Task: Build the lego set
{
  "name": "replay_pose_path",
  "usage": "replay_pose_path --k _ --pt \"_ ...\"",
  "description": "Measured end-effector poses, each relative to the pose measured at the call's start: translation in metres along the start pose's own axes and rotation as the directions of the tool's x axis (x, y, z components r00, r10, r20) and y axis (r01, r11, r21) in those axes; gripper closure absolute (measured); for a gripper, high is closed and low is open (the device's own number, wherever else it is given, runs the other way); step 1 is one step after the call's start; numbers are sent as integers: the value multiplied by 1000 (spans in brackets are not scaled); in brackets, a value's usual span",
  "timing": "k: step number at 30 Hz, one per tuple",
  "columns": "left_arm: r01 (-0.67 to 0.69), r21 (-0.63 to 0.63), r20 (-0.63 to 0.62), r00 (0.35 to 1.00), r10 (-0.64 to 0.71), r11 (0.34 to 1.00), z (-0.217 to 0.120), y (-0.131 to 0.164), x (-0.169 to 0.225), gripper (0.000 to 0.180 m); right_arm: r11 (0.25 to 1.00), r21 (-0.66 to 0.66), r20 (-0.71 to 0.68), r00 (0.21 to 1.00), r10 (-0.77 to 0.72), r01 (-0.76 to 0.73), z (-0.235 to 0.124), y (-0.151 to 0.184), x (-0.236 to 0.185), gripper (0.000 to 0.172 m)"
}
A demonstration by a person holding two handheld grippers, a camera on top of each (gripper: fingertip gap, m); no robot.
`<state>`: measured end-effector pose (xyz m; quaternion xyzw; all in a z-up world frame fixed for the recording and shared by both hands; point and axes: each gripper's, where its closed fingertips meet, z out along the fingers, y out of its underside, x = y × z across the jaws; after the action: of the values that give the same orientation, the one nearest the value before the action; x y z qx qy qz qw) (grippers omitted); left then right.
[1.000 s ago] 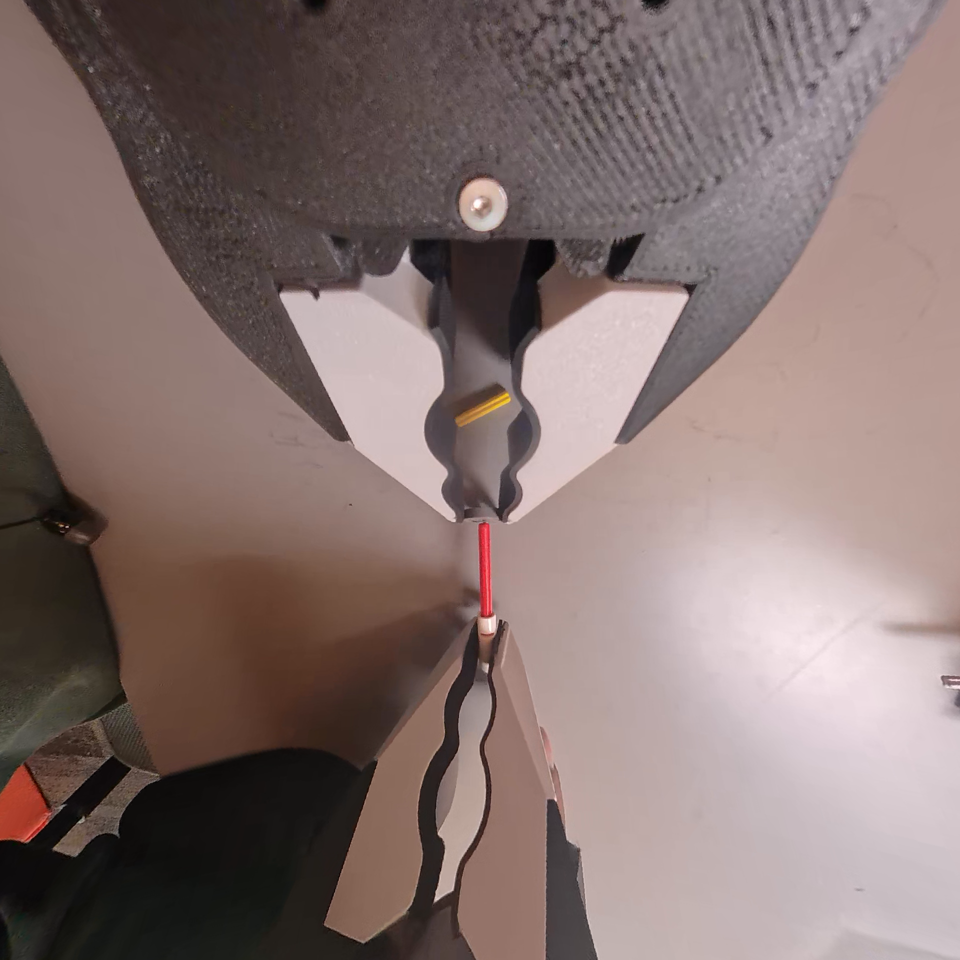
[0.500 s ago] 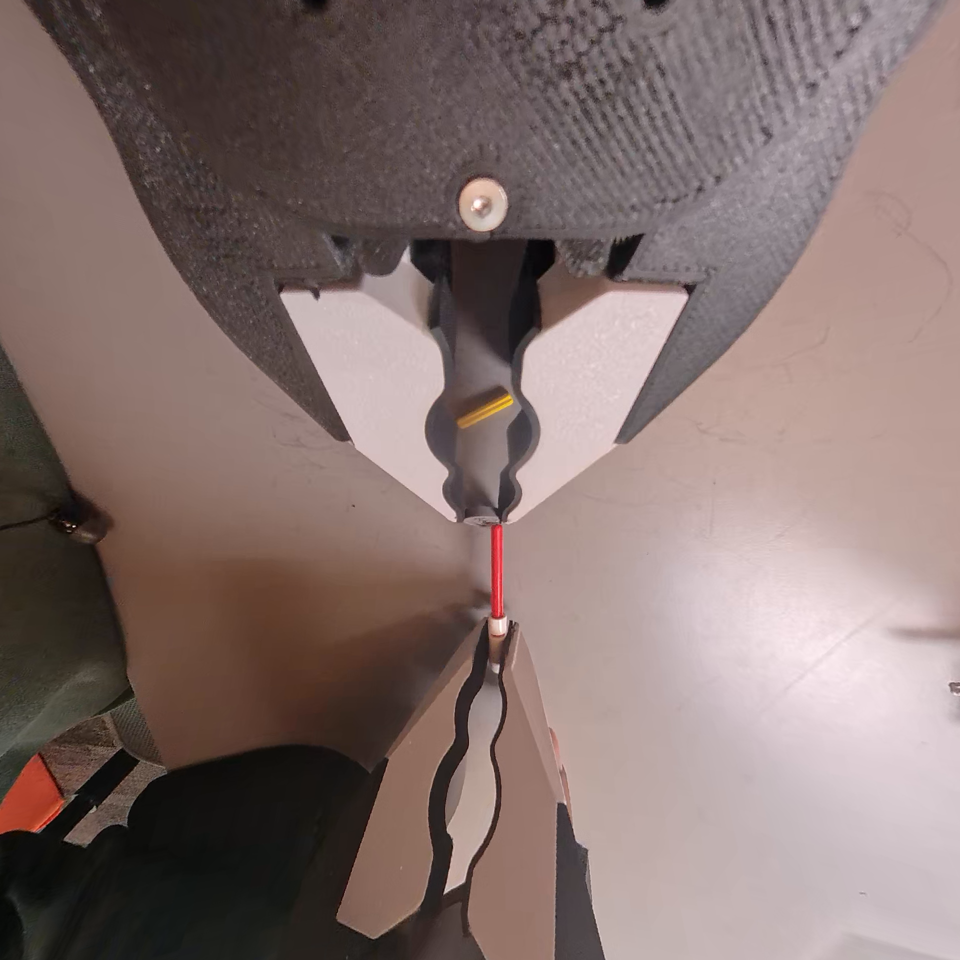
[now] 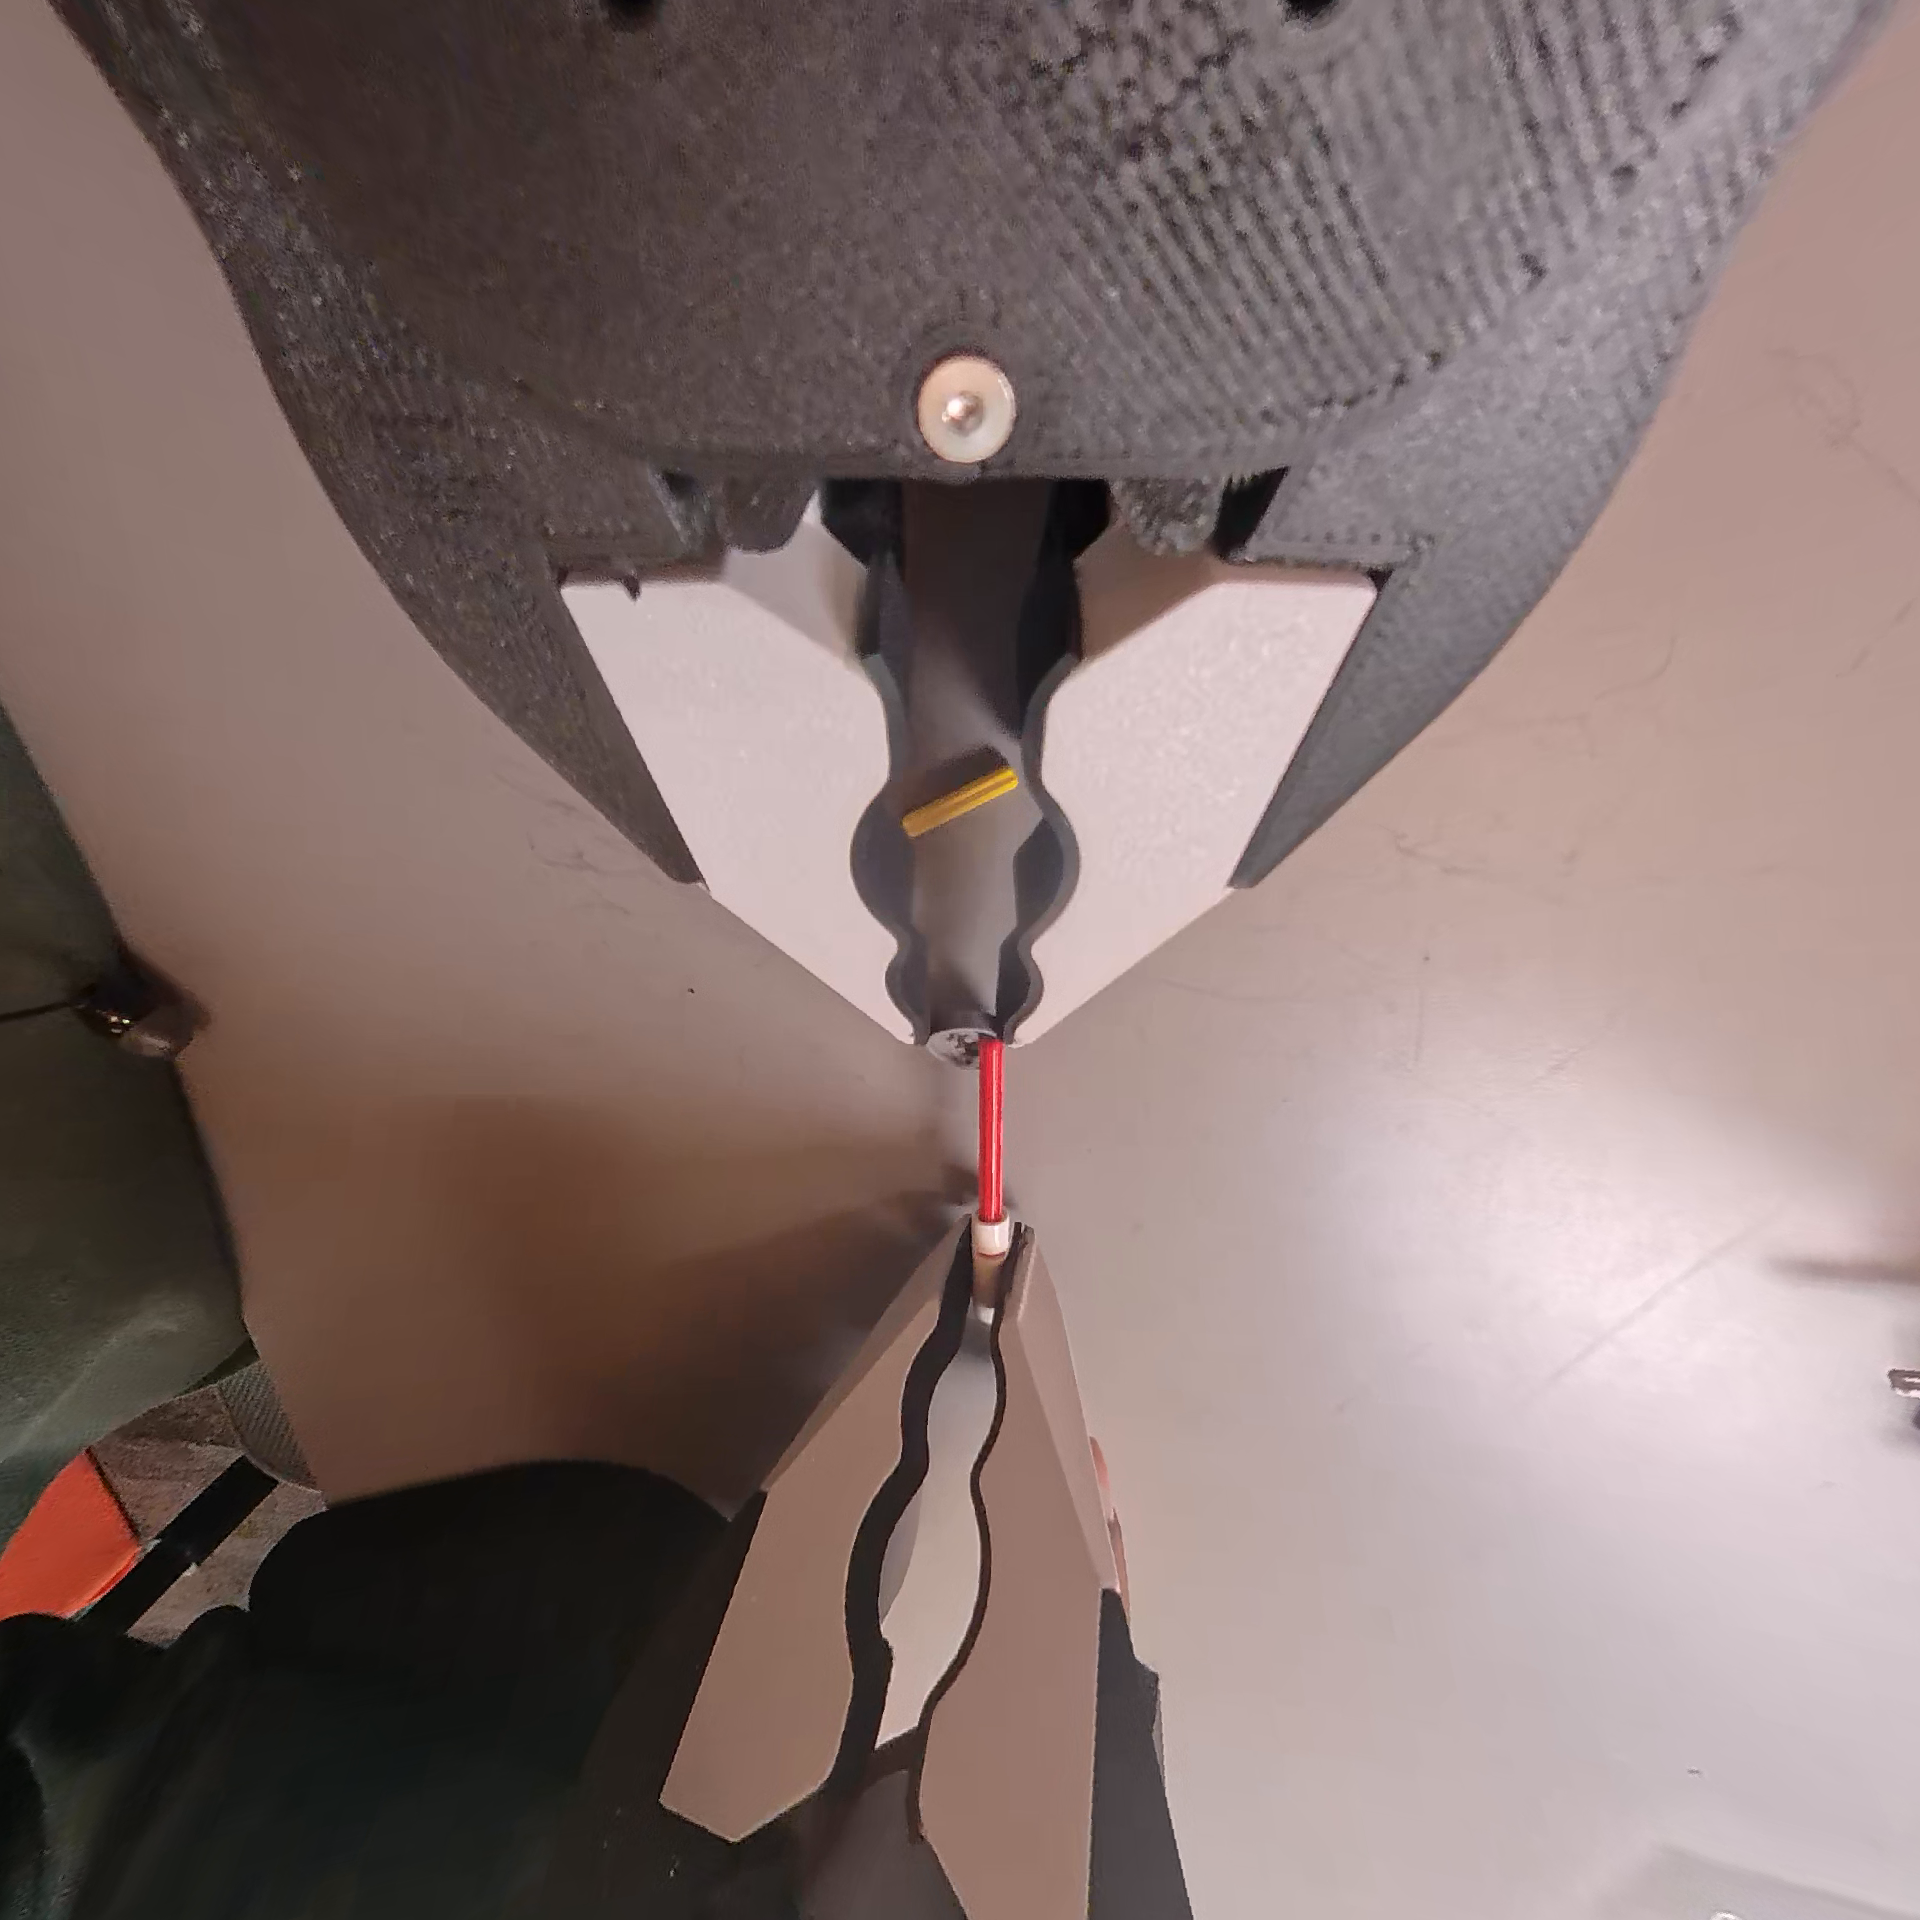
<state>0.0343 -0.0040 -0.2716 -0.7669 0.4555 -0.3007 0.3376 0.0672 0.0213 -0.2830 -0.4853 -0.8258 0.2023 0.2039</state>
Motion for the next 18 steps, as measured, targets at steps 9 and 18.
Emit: replay_pose_path --k 9,18 --pt "-4 20 12 1000 4 1000 0 -4 -2 171 1000 -21 12 1000 20 -20 -3 9 1 167" --pt "7 61 30 999 -9 998 1 -13 -5 172 1000 -18 18 1000 23 -22 -2 8 0 167"
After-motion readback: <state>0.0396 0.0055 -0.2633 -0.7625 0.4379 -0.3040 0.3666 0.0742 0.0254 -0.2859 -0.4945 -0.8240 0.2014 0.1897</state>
